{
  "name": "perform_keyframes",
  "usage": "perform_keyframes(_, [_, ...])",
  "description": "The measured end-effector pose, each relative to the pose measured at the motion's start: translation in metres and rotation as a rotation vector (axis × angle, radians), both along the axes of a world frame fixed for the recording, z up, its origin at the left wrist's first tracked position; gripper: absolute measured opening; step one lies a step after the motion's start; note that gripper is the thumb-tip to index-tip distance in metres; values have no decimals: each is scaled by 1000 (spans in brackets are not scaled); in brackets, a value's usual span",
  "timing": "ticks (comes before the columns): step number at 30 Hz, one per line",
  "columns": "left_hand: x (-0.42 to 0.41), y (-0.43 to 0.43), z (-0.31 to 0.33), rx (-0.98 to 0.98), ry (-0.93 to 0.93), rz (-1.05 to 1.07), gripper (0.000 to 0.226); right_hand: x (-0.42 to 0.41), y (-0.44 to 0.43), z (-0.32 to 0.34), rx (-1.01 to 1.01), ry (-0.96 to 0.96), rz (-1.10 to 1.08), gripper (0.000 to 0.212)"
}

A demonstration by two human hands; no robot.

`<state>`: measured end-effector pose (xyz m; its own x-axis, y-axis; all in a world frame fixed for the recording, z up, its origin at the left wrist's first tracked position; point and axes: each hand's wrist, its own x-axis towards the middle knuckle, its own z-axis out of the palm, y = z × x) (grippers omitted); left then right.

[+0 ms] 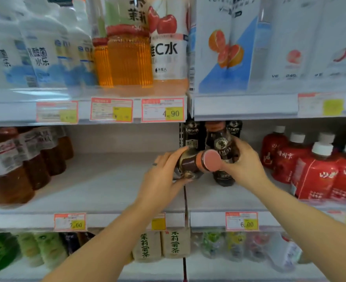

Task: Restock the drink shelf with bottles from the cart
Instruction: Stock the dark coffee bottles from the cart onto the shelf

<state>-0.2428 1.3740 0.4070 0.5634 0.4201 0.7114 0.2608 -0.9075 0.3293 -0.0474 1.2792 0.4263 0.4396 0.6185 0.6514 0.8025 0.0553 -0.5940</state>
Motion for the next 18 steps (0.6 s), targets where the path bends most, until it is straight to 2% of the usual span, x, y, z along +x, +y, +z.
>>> perform_keyframes(5, [33, 6, 11, -334, -105, -90, 68, 20, 12, -1, 23, 198, 3, 36])
perform_keyframes(10, [60, 9, 23, -605, -225, -159, 61, 26, 10, -4, 29, 243, 51, 38])
perform_keyframes(13, [72, 14, 23, -660, -236, -138, 61, 30, 7, -9, -16, 268, 75, 41])
perform_keyframes(18, [78, 19, 21, -675, -225, -129, 63, 29, 2, -27, -219, 272, 46, 52])
